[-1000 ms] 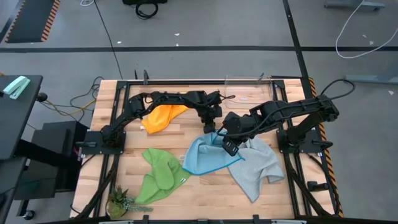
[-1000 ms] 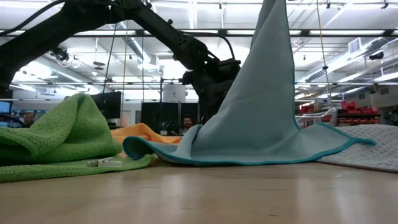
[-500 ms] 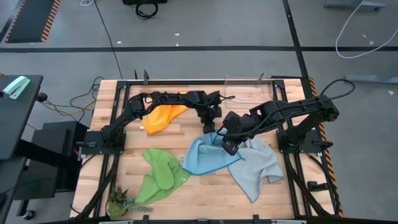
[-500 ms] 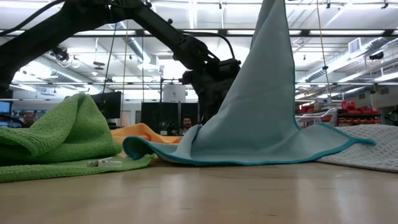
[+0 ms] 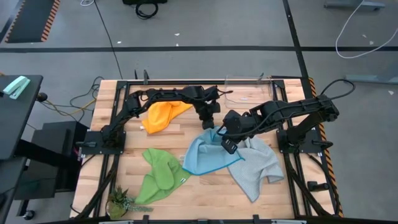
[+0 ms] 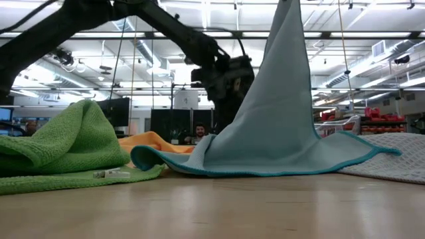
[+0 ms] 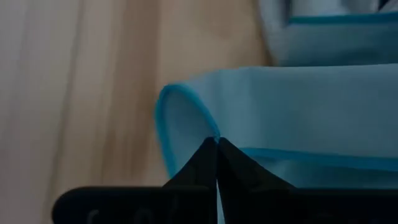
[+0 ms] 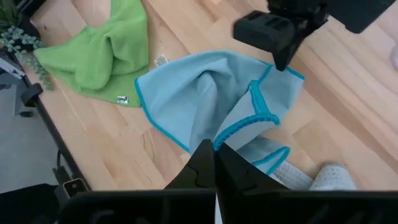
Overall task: Fold microfiber towels
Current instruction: Fold the blue microfiber cloth
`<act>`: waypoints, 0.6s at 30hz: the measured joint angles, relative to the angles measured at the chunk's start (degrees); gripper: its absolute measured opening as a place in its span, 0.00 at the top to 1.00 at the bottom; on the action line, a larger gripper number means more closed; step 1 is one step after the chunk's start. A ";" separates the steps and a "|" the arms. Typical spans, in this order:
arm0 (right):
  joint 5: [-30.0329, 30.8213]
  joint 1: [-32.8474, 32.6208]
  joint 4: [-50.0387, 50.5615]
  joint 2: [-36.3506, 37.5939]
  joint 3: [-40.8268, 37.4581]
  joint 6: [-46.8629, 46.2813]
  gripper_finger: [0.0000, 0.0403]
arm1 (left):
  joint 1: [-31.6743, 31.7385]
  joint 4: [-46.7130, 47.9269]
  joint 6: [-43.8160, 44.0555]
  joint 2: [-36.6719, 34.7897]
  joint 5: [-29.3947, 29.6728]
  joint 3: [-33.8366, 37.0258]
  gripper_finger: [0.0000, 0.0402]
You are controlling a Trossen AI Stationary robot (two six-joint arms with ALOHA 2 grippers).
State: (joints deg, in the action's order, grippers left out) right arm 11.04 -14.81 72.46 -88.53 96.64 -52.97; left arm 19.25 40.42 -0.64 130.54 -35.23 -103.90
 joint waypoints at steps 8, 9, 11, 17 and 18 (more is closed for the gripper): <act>4.57 0.00 6.59 0.00 0.00 -2.85 1.00 | 1.84 4.11 0.02 -9.04 6.31 -0.04 0.99; 5.05 0.00 7.59 0.00 0.07 -3.02 1.00 | 2.11 5.27 0.04 -10.29 7.87 -0.04 0.99; 6.17 0.00 9.07 0.02 0.28 -3.02 1.00 | 2.70 6.56 0.03 -12.82 10.40 -0.04 0.99; 12.04 0.18 11.89 2.42 0.33 -3.64 1.00 | 4.58 10.10 1.99 -21.37 16.99 -0.02 1.00; 13.59 0.31 12.35 3.19 0.33 -3.97 1.00 | 4.91 10.24 2.57 -23.03 18.03 -0.02 1.00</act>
State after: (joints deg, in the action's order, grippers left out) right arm 24.63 -14.50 84.81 -85.34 96.97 -56.94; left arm 24.16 50.67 1.92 107.51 -17.20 -103.92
